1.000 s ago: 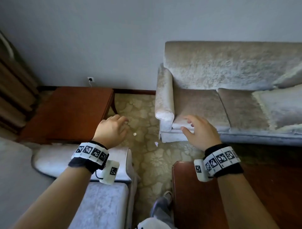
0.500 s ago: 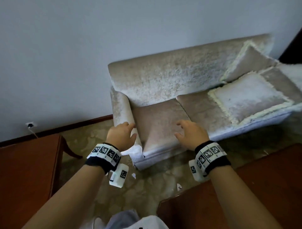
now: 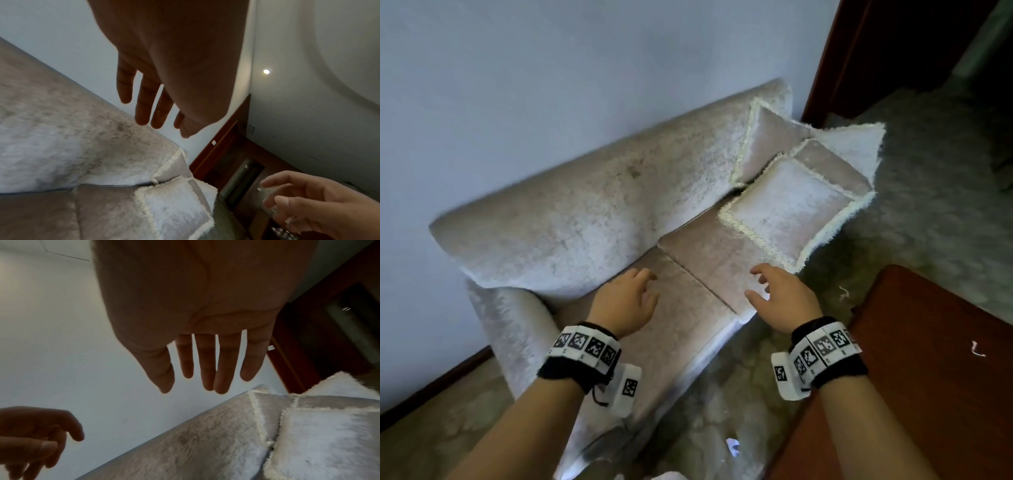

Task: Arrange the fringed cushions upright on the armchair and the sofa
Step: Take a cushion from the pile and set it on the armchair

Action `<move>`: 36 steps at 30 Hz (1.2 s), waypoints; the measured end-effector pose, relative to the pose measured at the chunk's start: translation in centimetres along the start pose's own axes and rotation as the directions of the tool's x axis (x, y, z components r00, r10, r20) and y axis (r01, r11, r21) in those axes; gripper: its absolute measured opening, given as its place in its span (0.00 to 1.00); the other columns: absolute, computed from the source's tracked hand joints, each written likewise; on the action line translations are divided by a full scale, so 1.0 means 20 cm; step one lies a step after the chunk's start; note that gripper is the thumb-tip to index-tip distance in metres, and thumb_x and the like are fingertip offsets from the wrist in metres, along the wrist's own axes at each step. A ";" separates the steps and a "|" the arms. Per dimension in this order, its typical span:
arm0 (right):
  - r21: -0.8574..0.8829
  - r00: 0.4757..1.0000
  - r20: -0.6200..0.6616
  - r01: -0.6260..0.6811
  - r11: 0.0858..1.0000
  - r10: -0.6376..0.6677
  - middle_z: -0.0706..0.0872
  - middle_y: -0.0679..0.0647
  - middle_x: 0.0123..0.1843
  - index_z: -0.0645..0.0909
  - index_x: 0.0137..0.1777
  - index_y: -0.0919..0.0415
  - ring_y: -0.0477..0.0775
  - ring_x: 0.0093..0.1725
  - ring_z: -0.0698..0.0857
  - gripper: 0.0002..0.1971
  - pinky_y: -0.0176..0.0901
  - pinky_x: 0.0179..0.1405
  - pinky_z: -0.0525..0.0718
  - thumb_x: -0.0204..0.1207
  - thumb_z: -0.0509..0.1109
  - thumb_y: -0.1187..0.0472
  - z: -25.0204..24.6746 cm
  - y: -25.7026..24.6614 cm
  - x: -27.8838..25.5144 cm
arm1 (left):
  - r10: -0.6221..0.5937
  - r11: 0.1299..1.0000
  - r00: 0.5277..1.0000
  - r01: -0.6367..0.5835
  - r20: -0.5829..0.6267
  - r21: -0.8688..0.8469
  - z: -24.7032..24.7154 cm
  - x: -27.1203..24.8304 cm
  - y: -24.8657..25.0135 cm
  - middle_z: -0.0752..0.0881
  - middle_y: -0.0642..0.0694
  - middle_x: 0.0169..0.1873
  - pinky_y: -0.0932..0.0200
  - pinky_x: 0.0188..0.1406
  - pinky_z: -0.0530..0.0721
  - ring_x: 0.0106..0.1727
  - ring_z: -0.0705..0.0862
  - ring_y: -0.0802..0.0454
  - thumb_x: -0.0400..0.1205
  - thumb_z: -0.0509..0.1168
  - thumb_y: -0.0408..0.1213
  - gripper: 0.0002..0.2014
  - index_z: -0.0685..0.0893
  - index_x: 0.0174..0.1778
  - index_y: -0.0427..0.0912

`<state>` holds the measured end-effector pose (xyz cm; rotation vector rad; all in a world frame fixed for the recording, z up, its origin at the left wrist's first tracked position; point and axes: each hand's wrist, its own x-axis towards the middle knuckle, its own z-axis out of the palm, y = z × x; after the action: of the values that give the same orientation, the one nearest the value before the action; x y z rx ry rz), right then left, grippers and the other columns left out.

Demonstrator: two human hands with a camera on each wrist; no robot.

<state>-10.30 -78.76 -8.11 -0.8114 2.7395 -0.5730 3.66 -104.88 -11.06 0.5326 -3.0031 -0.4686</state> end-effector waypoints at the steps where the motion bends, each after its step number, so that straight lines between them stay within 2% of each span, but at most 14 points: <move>1: 0.007 0.999 -0.026 -0.035 0.999 0.036 0.82 0.46 0.62 0.71 0.69 0.42 0.49 0.55 0.83 0.21 0.51 0.54 0.85 0.78 0.67 0.44 -0.03 0.03 0.02 | 0.031 0.999 1.000 -0.031 0.003 -0.033 0.01 0.09 0.03 0.82 0.50 0.50 0.49 0.43 0.84 0.43 0.84 0.50 0.82 0.60 0.53 0.18 0.75 0.66 0.53; 5: 0.064 0.971 -0.137 -0.189 0.980 0.196 0.83 0.45 0.58 0.72 0.69 0.43 0.47 0.51 0.83 0.21 0.49 0.49 0.85 0.77 0.69 0.44 -0.21 0.26 0.05 | 0.191 0.970 0.980 -0.181 0.051 -0.165 0.09 0.46 0.28 0.82 0.52 0.50 0.51 0.43 0.83 0.40 0.78 0.54 0.82 0.61 0.51 0.20 0.72 0.70 0.54; 9: 0.105 0.924 -0.202 -0.308 0.946 0.324 0.83 0.45 0.56 0.72 0.70 0.44 0.47 0.52 0.82 0.23 0.48 0.48 0.84 0.76 0.69 0.45 -0.39 0.55 0.08 | 0.339 0.925 0.927 -0.298 0.157 -0.236 0.21 0.79 0.65 0.81 0.53 0.50 0.52 0.45 0.83 0.39 0.80 0.56 0.82 0.61 0.51 0.20 0.71 0.70 0.55; 14: 0.153 0.906 -0.201 -0.345 0.926 0.371 0.82 0.42 0.54 0.70 0.71 0.42 0.44 0.50 0.83 0.24 0.49 0.49 0.86 0.76 0.71 0.45 -0.56 0.95 0.28 | 0.443 0.876 0.876 -0.378 0.192 -0.299 0.35 1.22 1.01 0.81 0.53 0.50 0.51 0.48 0.83 0.43 0.84 0.53 0.83 0.62 0.50 0.20 0.71 0.71 0.55; 18: 0.202 0.914 -0.130 -0.355 0.913 0.384 0.81 0.39 0.53 0.70 0.70 0.39 0.41 0.50 0.83 0.25 0.48 0.51 0.86 0.75 0.72 0.45 -0.67 1.26 0.53 | 0.416 0.888 0.875 -0.333 0.248 -0.317 0.44 1.55 1.17 0.80 0.54 0.51 0.55 0.48 0.82 0.44 0.84 0.55 0.83 0.61 0.52 0.20 0.69 0.71 0.57; 20: 0.216 0.920 -0.077 -0.360 0.908 0.383 0.81 0.39 0.52 0.70 0.69 0.38 0.40 0.49 0.83 0.24 0.46 0.51 0.86 0.75 0.72 0.46 -0.72 1.40 0.68 | 0.383 0.896 0.888 -0.290 0.253 -0.337 0.46 1.71 1.21 0.80 0.54 0.52 0.53 0.50 0.83 0.45 0.84 0.56 0.83 0.61 0.52 0.20 0.70 0.71 0.57; 24: 0.229 0.924 0.003 -0.372 0.900 0.381 0.81 0.39 0.52 0.71 0.70 0.42 0.40 0.46 0.83 0.24 0.44 0.50 0.84 0.76 0.73 0.49 -0.81 1.65 0.94 | 0.280 0.924 0.925 -0.187 0.256 -0.333 0.51 2.05 1.21 0.80 0.53 0.50 0.53 0.51 0.83 0.43 0.83 0.58 0.82 0.63 0.51 0.20 0.72 0.69 0.55; 27: 0.258 0.925 0.050 -0.377 0.890 0.378 0.81 0.41 0.52 0.72 0.71 0.45 0.41 0.46 0.83 0.24 0.45 0.51 0.85 0.76 0.73 0.50 -0.84 1.79 1.17 | 0.227 0.934 0.936 -0.130 0.270 -0.333 0.56 2.31 1.22 0.82 0.52 0.50 0.55 0.50 0.83 0.43 0.84 0.60 0.82 0.64 0.51 0.20 0.72 0.69 0.54; 31: 0.264 0.927 0.084 -0.375 0.888 0.367 0.83 0.46 0.54 0.72 0.71 0.47 0.43 0.48 0.83 0.24 0.46 0.52 0.85 0.76 0.73 0.51 -0.86 1.95 1.57 | 0.256 0.930 0.915 -0.146 0.312 -0.337 0.69 2.69 1.32 0.82 0.52 0.50 0.55 0.49 0.83 0.43 0.84 0.59 0.82 0.64 0.51 0.21 0.71 0.70 0.55; 34: 0.272 0.922 0.122 -0.388 0.881 0.368 0.82 0.48 0.56 0.72 0.71 0.49 0.44 0.48 0.83 0.23 0.42 0.49 0.84 0.77 0.72 0.53 -0.88 2.05 1.88 | 0.283 0.926 0.898 -0.164 0.338 -0.339 0.81 2.99 1.41 0.82 0.53 0.50 0.58 0.46 0.80 0.44 0.84 0.60 0.82 0.64 0.52 0.21 0.72 0.70 0.56; 36: 0.255 0.911 0.147 -0.411 0.875 0.385 0.83 0.49 0.57 0.72 0.72 0.49 0.45 0.48 0.83 0.23 0.40 0.48 0.82 0.78 0.72 0.54 -0.90 2.14 2.11 | 0.272 0.930 0.894 -0.149 0.355 -0.336 0.88 3.22 1.46 0.82 0.52 0.52 0.58 0.46 0.80 0.45 0.84 0.58 0.82 0.63 0.52 0.21 0.71 0.70 0.55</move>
<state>-70.92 -64.05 -14.66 -0.1884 2.5487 -0.7831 -68.20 -96.00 -18.80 0.0830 -3.2067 -1.1145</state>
